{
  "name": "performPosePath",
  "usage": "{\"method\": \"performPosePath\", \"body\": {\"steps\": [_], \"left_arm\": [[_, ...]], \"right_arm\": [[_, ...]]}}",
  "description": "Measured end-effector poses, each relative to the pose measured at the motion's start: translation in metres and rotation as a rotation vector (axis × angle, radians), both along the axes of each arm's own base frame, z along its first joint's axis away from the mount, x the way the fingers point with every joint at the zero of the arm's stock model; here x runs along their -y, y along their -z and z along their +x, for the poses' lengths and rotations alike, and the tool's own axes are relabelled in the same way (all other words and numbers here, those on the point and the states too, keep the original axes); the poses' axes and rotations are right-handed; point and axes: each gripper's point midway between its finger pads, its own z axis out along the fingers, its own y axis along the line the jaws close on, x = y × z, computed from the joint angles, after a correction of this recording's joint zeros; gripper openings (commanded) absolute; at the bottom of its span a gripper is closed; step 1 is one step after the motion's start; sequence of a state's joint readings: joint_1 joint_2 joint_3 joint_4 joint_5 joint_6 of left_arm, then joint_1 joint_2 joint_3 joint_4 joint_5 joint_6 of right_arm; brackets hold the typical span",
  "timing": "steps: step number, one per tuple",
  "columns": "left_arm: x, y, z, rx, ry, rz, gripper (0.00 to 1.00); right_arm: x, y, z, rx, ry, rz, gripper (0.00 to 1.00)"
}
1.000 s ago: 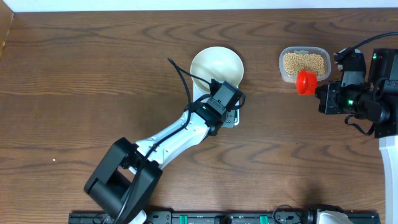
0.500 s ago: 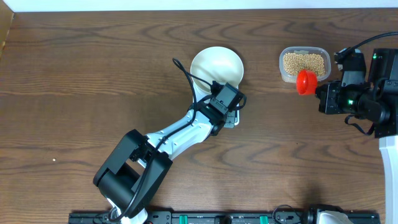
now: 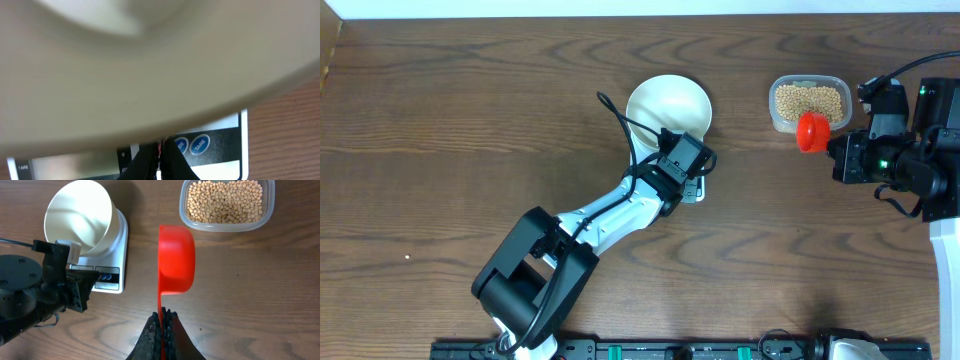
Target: Scoop item into bowl and weigh 50g on scale
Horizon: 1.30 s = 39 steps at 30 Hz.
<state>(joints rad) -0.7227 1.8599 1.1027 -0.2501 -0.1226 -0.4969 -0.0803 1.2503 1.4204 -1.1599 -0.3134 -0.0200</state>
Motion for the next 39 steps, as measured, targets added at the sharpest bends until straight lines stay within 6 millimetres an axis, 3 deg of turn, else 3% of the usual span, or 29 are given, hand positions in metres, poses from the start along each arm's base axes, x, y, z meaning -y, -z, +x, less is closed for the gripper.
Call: {"method": "performPosePath", "body": {"steps": [5, 39], "left_arm": [[-0.0016, 0.0088, 0.0, -0.009, -0.003, 0.017, 0.07], [-0.003, 0.0098, -0.0012, -0.015, -0.004, 0.027, 0.07]], "right_arm": [[0.0, -0.0001, -0.0001, 0.0, 0.0, 0.0, 0.01], [-0.0001, 0.0006, -0.001, -0.005, 0.0, 0.0, 0.01]]}}
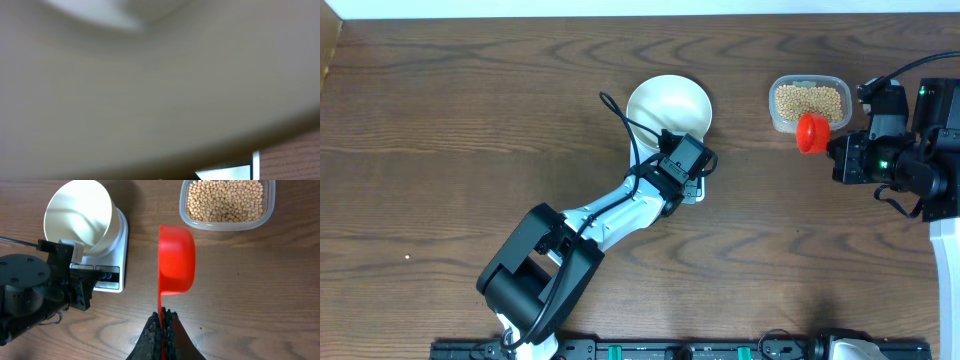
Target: Scoop item into bowl and weigh 50g on scale
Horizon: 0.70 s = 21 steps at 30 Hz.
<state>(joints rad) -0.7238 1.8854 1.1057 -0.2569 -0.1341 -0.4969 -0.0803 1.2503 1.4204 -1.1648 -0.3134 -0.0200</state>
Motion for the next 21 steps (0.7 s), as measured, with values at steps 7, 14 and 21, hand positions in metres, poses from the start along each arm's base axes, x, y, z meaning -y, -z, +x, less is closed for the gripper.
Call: {"method": "performPosePath", "body": {"steps": [7, 14, 21], "left_arm": [[-0.0003, 0.0002, -0.0004, -0.002, 0.0, 0.002, 0.07], [-0.0008, 0.0005, -0.0008, -0.004, 0.0, 0.004, 0.07], [-0.0034, 0.0012, -0.0035, -0.017, -0.006, 0.017, 0.07]], "right_arm": [[0.0, 0.0002, -0.0003, -0.002, 0.0, 0.0, 0.01], [0.0, 0.0004, -0.0006, -0.003, 0.0, 0.0, 0.01], [-0.0001, 0.0006, -0.0011, -0.005, 0.0, 0.0, 0.01]]}}
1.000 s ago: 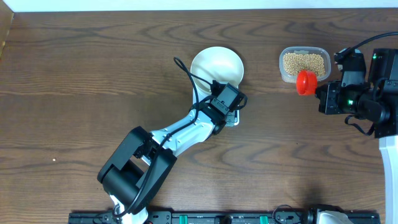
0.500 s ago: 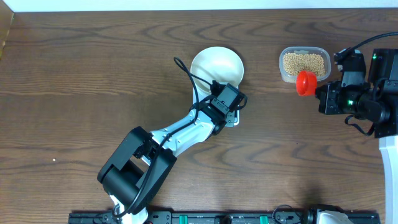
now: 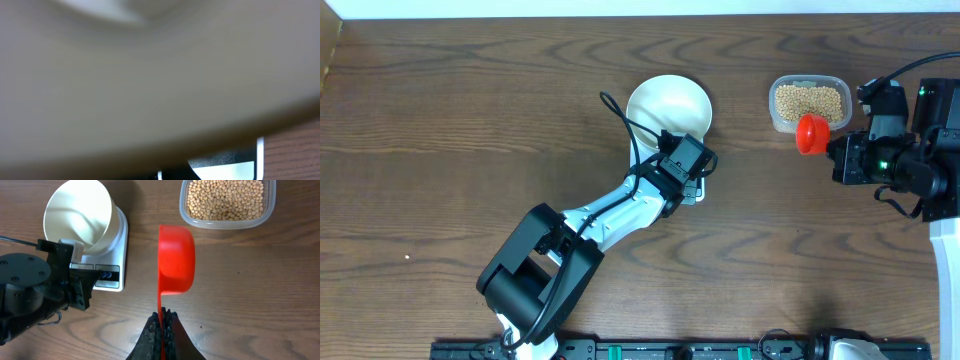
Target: Scoop item into bowl and weigh 50g on scale
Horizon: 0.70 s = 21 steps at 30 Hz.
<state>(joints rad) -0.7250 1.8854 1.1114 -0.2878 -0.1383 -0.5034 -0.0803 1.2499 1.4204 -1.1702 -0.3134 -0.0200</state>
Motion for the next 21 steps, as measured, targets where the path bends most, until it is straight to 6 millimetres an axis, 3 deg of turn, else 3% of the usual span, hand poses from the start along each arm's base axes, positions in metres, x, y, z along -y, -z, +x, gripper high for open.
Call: {"method": "performPosePath", "body": {"steps": [21], "left_arm": [[-0.0009, -0.0006, 0.0015, 0.012, -0.025, 0.008, 0.07]], "right_arm": [[-0.0003, 0.0023, -0.0037, -0.018, 0.0, 0.001, 0.01]]}}
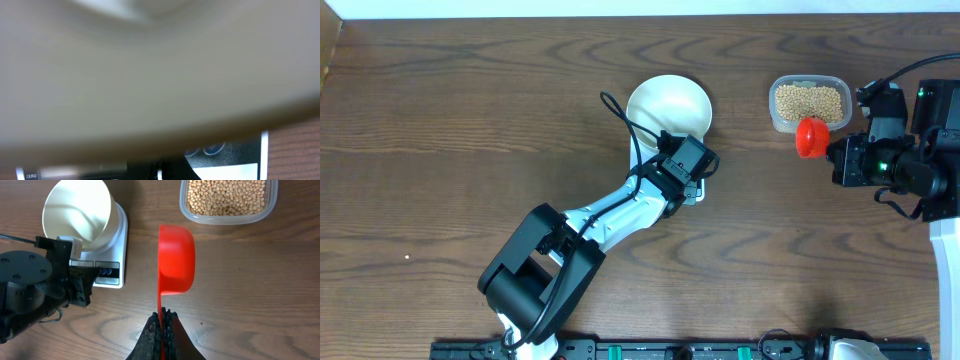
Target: Scoop item into bowl and weigh 50g on scale
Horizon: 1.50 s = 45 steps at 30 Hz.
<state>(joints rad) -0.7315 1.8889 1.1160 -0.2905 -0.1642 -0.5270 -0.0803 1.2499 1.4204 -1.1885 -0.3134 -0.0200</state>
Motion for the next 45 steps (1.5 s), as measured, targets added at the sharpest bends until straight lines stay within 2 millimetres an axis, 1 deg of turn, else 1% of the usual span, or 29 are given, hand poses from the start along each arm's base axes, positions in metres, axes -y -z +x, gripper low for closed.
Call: {"method": "performPosePath", "body": {"steps": [19, 45], "left_arm": [[0.0005, 0.0011, 0.0067, 0.023, -0.031, 0.012, 0.08], [-0.0008, 0.0025, 0.0005, -0.018, -0.023, 0.022, 0.07]], "right_arm": [[0.0, 0.0002, 0.0, -0.001, 0.0, 0.0, 0.01], [0.0, 0.0002, 0.0, -0.001, 0.0, 0.0, 0.01]]}}
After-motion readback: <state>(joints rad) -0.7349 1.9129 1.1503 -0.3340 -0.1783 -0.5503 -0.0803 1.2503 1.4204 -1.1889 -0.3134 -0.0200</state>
